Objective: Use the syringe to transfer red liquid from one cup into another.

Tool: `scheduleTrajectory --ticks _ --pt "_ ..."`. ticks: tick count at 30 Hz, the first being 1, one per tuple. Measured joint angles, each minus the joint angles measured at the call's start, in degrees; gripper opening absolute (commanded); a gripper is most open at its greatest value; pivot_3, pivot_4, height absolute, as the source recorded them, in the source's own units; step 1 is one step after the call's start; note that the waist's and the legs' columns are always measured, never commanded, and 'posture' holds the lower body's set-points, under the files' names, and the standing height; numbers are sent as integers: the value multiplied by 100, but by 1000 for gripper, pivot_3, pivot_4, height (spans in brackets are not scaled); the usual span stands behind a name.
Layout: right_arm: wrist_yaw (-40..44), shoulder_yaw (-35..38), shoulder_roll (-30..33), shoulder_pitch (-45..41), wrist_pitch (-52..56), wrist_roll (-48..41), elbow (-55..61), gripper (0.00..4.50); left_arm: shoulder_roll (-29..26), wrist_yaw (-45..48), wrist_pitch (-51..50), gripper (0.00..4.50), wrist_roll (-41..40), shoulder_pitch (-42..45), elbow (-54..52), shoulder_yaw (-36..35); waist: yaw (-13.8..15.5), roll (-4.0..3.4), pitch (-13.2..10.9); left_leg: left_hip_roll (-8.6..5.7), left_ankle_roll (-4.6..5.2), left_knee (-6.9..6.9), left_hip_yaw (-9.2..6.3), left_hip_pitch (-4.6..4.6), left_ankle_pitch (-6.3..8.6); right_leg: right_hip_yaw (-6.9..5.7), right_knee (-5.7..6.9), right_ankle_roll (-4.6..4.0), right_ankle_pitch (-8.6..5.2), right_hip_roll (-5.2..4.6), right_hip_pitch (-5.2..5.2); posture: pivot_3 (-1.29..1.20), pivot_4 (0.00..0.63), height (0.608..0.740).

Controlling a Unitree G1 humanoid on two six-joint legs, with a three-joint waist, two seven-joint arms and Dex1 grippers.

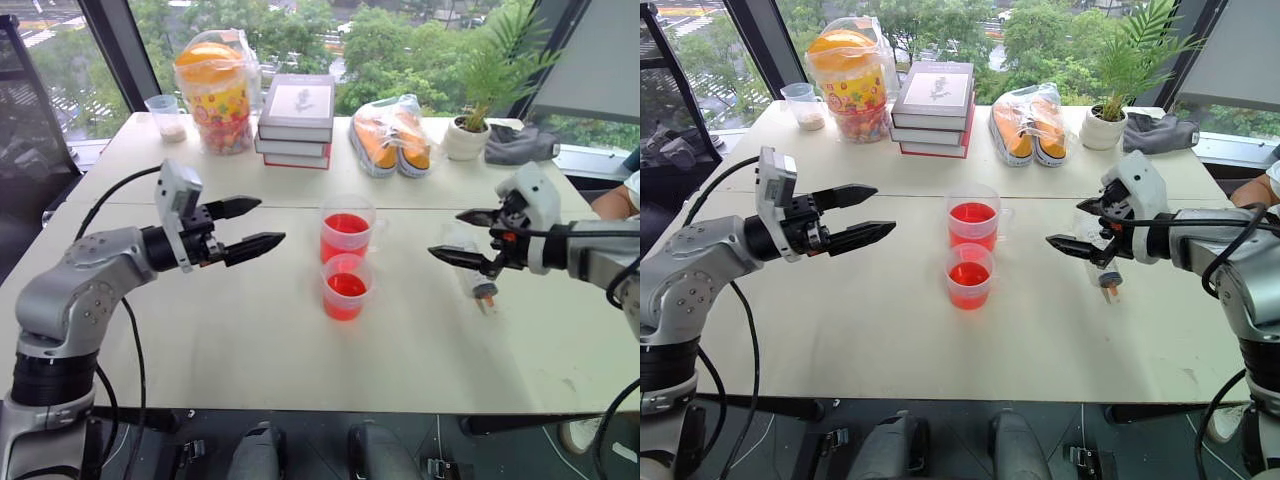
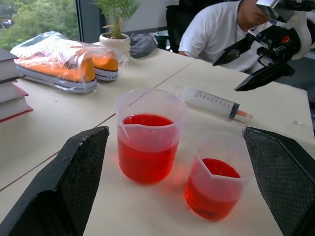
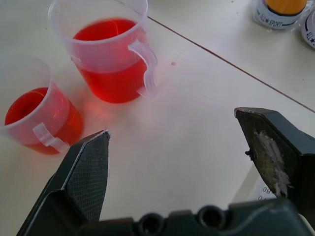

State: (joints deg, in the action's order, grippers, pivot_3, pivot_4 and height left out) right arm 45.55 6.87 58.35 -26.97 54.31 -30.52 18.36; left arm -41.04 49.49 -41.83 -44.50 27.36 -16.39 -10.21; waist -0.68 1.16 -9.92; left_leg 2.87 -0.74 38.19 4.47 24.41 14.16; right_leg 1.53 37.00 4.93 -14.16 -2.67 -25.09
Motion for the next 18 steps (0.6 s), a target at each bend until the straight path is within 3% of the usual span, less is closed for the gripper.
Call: scheduleTrajectory --ticks 18 --pt "-287 171 -97 246 126 -75 300 4448 114 54 26 4500 46 54 50 62 -9 0 0 1 0 0 -1 -2 0 0 2 1 0 2 0 0 150 740"
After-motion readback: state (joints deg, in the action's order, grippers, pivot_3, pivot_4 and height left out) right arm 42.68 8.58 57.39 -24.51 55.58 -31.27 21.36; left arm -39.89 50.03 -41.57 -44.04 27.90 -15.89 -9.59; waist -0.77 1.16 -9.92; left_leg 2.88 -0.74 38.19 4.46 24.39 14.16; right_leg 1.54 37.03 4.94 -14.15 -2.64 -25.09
